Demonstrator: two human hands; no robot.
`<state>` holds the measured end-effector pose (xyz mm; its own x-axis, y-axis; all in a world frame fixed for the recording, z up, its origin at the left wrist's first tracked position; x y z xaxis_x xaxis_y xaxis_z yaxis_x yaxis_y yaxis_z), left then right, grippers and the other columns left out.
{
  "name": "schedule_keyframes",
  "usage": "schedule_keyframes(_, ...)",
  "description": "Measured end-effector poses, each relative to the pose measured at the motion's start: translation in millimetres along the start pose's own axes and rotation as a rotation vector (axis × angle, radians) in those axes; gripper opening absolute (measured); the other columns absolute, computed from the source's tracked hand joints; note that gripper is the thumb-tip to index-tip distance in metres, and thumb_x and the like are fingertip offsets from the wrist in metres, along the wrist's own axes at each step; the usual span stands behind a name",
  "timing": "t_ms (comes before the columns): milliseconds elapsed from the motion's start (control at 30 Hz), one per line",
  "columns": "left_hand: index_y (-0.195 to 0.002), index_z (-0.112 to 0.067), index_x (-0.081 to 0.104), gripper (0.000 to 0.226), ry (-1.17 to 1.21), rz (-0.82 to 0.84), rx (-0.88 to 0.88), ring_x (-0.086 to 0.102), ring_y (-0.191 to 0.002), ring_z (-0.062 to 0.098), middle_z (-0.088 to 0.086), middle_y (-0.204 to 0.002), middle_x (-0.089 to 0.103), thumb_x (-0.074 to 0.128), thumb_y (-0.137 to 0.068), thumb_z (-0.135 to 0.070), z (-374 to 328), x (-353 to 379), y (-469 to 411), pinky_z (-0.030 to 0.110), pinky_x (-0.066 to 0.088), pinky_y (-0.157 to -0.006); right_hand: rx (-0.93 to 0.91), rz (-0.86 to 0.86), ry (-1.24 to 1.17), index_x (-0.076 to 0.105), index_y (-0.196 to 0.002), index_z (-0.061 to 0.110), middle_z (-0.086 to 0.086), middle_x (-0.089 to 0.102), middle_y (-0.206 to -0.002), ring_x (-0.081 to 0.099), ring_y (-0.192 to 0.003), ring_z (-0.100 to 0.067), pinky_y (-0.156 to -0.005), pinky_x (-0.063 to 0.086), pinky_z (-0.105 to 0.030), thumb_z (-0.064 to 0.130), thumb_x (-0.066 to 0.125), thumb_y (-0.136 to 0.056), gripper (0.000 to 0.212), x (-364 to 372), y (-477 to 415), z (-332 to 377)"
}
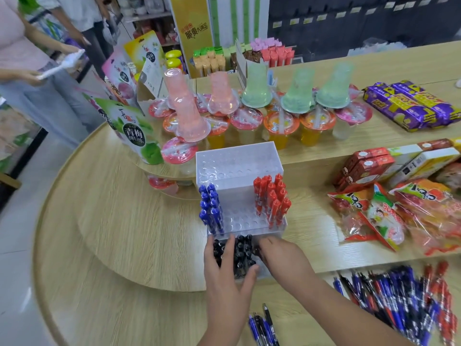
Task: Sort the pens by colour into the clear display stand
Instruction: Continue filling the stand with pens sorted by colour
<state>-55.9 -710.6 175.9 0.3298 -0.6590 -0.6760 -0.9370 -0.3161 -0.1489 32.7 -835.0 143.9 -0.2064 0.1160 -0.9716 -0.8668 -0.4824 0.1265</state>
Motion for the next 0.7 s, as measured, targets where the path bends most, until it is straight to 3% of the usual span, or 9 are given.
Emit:
schedule_keyframes(100, -0.146, -0.054, 0.024, 0.077, 0.004, 0.017, 0.003, 0.008, -0.149, 0.005, -0.011, -0.161, 0.002, 0.069, -0.085, -0.047, 0.5, -0.8, 0.2, 0.037, 0.030, -0.115, 0.032, -0.034, 0.000, 0.066, -0.099, 0.022, 0.004, 0.069, -0.089, 0.066, -0.068, -0.014, -0.051, 0.036, -0.024, 0.021, 0.065, -0.086, 0.013, 4.6, 2.2, -4.2)
schedule_keyframes(200, -0.145, -0.056, 0.023, 0.075, 0.007, 0.026, 0.000, 0.006, -0.148, 0.002, -0.013, -0.161, 0.002, 0.068, -0.085, -0.049, 0.1, -1.6, 0.4, 0.032, 0.027, -0.114, 0.035, -0.116, 0.003, 0.071, -0.087, 0.027, 0.008, 0.067, -0.071, 0.060, -0.049, -0.007, -0.039, 0.031, -0.019, 0.029, 0.084, -0.064, 0.026, 5.3, 3.5, -5.1)
schedule_keyframes(300, -0.146, -0.052, 0.027, 0.073, 0.015, 0.032, -0.008, 0.005, -0.148, 0.000, -0.011, -0.161, 0.004, 0.067, -0.085, -0.049, 0.0, -1.3, 0.4, 0.027, 0.025, -0.112, 0.042, -0.170, -0.031, 0.069, -0.101, 0.030, 0.010, 0.069, -0.083, 0.066, -0.061, -0.010, -0.043, 0.044, -0.025, 0.031, 0.076, -0.071, 0.031, 6.4, 6.4, -4.4)
schedule_keyframes(433, -0.146, -0.050, 0.029, 0.073, 0.013, 0.042, -0.016, 0.002, -0.145, -0.007, -0.011, -0.161, 0.004, 0.069, -0.085, -0.047, 0.9, -0.9, -0.1, 0.025, 0.025, -0.111, 0.127, -0.164, -0.156, 0.065, -0.110, 0.031, 0.009, 0.069, -0.099, 0.068, -0.082, -0.015, -0.058, 0.048, -0.028, 0.035, 0.059, -0.086, 0.025, 2.7, 2.3, -5.9)
schedule_keyframes(533, -0.147, -0.049, 0.029, 0.073, 0.009, 0.054, -0.015, 0.002, -0.146, -0.005, -0.012, -0.161, 0.001, 0.067, -0.085, -0.048, 0.2, -1.2, 0.2, 0.028, 0.025, -0.114, 0.128, -0.168, -0.102, 0.065, -0.099, 0.029, 0.008, 0.070, -0.088, 0.068, -0.071, -0.014, -0.050, 0.041, -0.025, 0.034, 0.062, -0.086, 0.014, 2.9, -0.4, -2.6)
schedule_keyframes(633, -0.147, -0.050, 0.028, 0.073, 0.016, 0.051, -0.022, 0.001, -0.145, -0.007, -0.012, -0.161, 0.002, 0.068, -0.085, -0.048, -0.2, -2.4, 0.4, 0.029, 0.027, -0.113, 0.158, -0.172, -0.038, 0.066, -0.085, 0.028, 0.009, 0.066, -0.068, 0.062, -0.049, -0.011, -0.040, 0.027, -0.020, 0.031, 0.081, -0.069, 0.023, 7.8, 0.6, -2.6)
schedule_keyframes(700, -0.147, -0.051, 0.027, 0.074, 0.023, 0.051, -0.026, 0.001, -0.145, -0.007, -0.013, -0.161, 0.002, 0.068, -0.085, -0.048, -1.7, -3.7, -0.6, 0.029, 0.027, -0.113, 0.174, -0.179, -0.008, 0.065, -0.086, 0.028, 0.009, 0.067, -0.069, 0.062, -0.049, -0.010, -0.040, 0.026, -0.019, 0.032, 0.081, -0.071, 0.022, 9.0, -0.2, -2.5)
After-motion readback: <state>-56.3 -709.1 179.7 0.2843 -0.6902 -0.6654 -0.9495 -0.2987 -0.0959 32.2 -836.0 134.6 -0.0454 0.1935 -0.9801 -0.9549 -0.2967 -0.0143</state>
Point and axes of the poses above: each hand's wrist, its own y-axis away from the middle knuckle, its own x-axis out of the palm, z = x × y, the point moved 6 cm from there along -y, towards the middle knuckle
